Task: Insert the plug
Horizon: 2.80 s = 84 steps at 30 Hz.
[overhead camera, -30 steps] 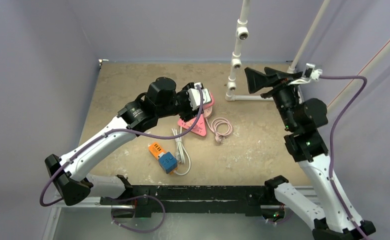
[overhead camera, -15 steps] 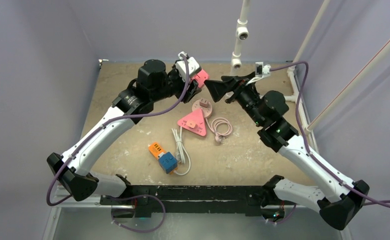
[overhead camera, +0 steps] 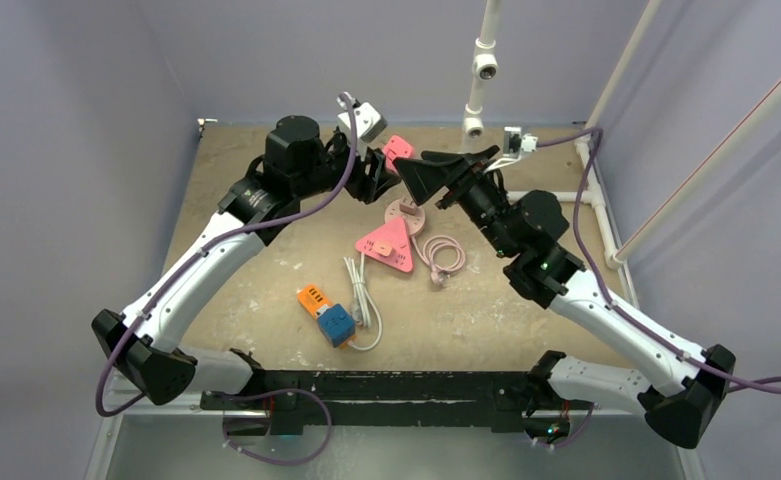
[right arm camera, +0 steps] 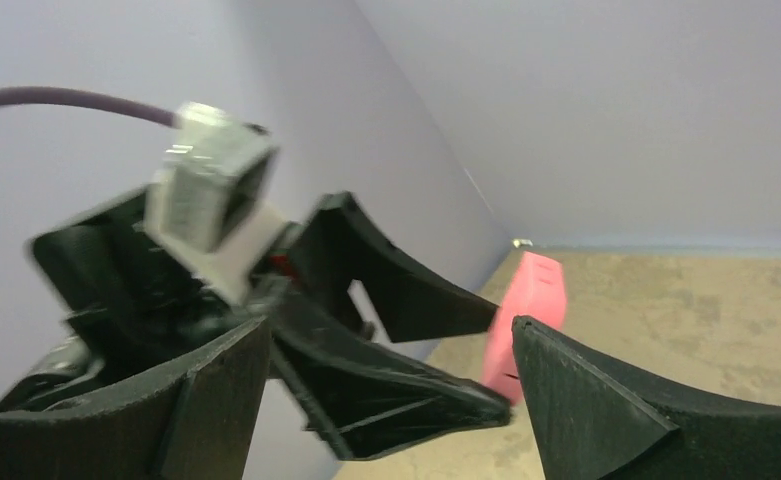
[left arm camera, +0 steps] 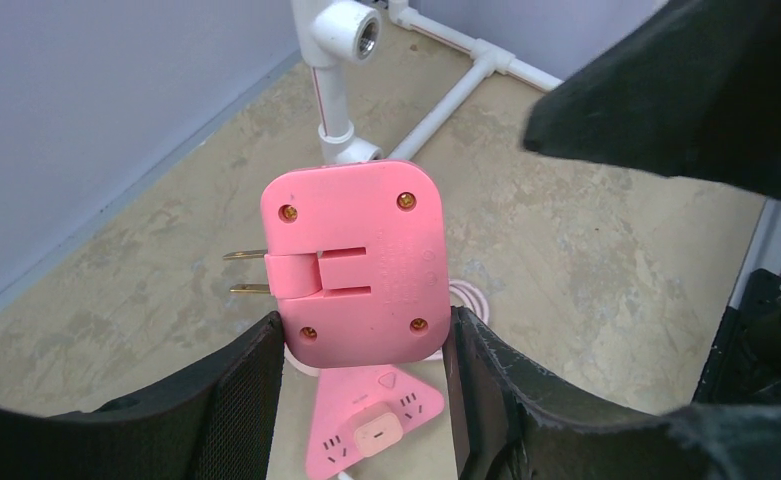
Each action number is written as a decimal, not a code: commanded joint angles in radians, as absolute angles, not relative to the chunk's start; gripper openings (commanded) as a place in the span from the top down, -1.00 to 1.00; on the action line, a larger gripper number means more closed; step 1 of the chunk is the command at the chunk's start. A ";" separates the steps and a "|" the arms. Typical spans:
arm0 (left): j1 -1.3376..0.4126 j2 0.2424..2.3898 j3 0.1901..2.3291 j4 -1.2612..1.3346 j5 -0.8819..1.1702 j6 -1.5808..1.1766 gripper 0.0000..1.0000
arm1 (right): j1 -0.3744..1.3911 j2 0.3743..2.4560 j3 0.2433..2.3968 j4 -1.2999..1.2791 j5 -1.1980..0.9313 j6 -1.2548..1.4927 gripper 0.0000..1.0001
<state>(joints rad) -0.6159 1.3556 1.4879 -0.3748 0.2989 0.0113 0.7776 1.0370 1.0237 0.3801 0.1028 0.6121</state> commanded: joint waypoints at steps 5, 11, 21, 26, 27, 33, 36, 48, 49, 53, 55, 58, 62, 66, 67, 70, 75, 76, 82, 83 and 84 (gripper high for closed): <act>-0.610 1.216 1.440 -0.288 0.397 0.102 1.00 | 0.781 1.138 1.110 0.367 0.202 0.662 -0.76; -0.610 1.188 1.427 -0.277 0.402 0.131 1.00 | 0.781 1.180 1.132 0.398 0.138 0.677 -0.37; -0.610 1.202 1.395 -0.202 0.438 0.082 0.52 | 0.798 1.245 1.193 0.392 0.119 0.674 0.98; -0.610 1.155 1.401 -0.273 0.401 0.218 -0.80 | 0.780 1.245 1.234 0.279 0.075 0.576 1.00; -0.610 1.135 1.393 -0.296 0.389 0.271 -0.91 | 0.768 1.243 1.250 0.243 0.065 0.547 1.00; -0.611 0.949 1.266 -0.340 0.360 0.681 -0.98 | 0.741 1.229 1.304 0.128 -0.050 0.412 1.00; -0.610 0.903 1.196 -0.303 0.369 0.856 -0.98 | 0.742 1.249 1.320 0.119 -0.114 0.390 1.00; -0.610 0.966 1.186 -0.236 0.484 1.067 -0.98 | 0.744 1.333 1.429 0.054 -0.278 0.285 1.00; -0.610 0.968 1.189 -0.239 0.489 1.085 -0.98 | 0.744 1.332 1.427 0.050 -0.287 0.279 1.00; -0.610 0.981 1.201 -0.254 0.500 1.126 -0.98 | 0.748 1.334 1.423 0.020 -0.318 0.253 1.00; -0.610 0.986 1.207 -0.250 0.505 1.131 -0.98 | 0.749 1.338 1.424 0.003 -0.320 0.241 1.00; -0.610 0.990 1.217 -0.265 0.517 1.138 -0.98 | 0.752 1.338 1.423 0.002 -0.344 0.230 1.00; -0.610 1.003 1.233 -0.335 0.542 1.189 -0.86 | 0.753 1.337 1.431 -0.028 -0.359 0.223 1.00; -0.610 1.019 1.264 -0.449 0.558 1.265 -0.71 | 0.753 1.332 1.435 -0.040 -0.365 0.220 1.00; -0.610 1.020 1.265 -0.473 0.558 1.287 -0.73 | 0.753 1.330 1.436 -0.043 -0.364 0.219 1.00; -0.610 1.008 1.241 -0.474 0.553 1.322 -0.89 | 0.755 1.322 1.431 -0.049 -0.373 0.218 1.00; -0.610 0.992 1.212 -0.414 0.566 1.346 -0.80 | 0.755 1.326 1.424 -0.045 -0.396 0.228 1.00; -0.610 0.993 1.211 -0.411 0.570 1.357 -0.70 | 0.754 1.325 1.425 -0.042 -0.406 0.231 1.00; -0.612 0.988 1.182 -0.360 0.557 1.394 -0.13 | 0.754 1.330 1.437 -0.020 -0.447 0.252 1.00; -0.612 0.987 1.178 -0.348 0.554 1.390 -0.08 | 0.753 1.333 1.440 -0.021 -0.452 0.252 1.00; -0.612 0.986 1.175 -0.343 0.551 1.384 -0.04 | 0.753 1.334 1.440 -0.021 -0.457 0.253 1.00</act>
